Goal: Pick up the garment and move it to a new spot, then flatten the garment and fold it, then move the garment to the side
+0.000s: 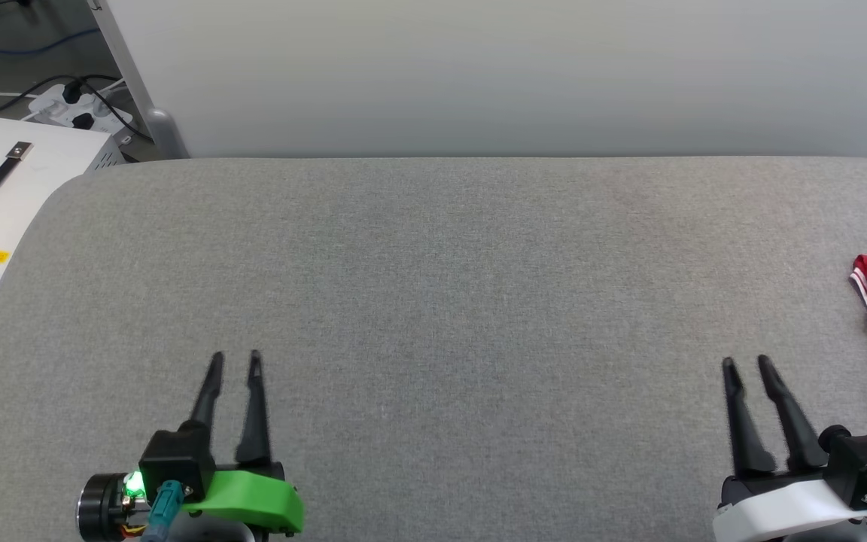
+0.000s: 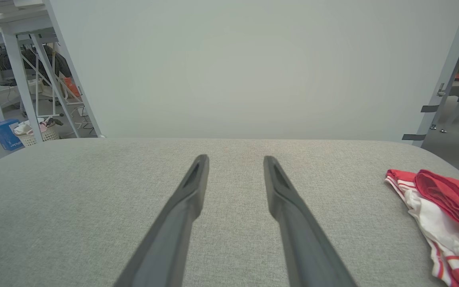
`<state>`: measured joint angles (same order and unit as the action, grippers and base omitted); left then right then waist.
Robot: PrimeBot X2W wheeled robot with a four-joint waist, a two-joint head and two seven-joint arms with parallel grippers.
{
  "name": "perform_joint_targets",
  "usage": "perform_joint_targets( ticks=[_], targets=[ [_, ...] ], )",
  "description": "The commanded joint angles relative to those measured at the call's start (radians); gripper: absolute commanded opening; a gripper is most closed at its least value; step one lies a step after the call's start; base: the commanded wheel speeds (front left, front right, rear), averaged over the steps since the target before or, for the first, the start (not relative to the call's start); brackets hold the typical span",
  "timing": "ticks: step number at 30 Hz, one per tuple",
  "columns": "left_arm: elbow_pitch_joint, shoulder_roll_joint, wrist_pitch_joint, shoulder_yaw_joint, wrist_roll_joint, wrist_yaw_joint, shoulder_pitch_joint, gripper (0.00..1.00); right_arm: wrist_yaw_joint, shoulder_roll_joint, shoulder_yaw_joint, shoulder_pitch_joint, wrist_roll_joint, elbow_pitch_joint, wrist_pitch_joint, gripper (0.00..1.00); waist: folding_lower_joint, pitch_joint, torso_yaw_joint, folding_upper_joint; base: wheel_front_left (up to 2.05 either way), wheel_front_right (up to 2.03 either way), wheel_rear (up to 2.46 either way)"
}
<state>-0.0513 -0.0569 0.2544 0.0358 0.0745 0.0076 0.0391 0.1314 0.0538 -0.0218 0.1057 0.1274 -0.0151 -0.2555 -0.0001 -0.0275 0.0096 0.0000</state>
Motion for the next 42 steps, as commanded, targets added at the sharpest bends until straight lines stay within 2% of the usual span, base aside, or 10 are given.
perform_joint_targets(
  ticks=[1,42],
  targets=[
    [0.0,0.0,0.0,0.0,0.0,0.0,0.0,0.0,0.0,0.0,0.0,0.0,0.0,0.0,0.0,0.0,0.0001,0.0,0.0,0.0,0.0,0.0,0.0],
    [0.016,0.002,-0.079,-0.011,-0.023,-0.002,-0.012,0.0,0.0,-0.001,0.007,-0.033,-0.04,0.005,0.079,0.0,0.0001,0.009,-0.003,0.0,0.0,0.0,0.0]
  ],
)
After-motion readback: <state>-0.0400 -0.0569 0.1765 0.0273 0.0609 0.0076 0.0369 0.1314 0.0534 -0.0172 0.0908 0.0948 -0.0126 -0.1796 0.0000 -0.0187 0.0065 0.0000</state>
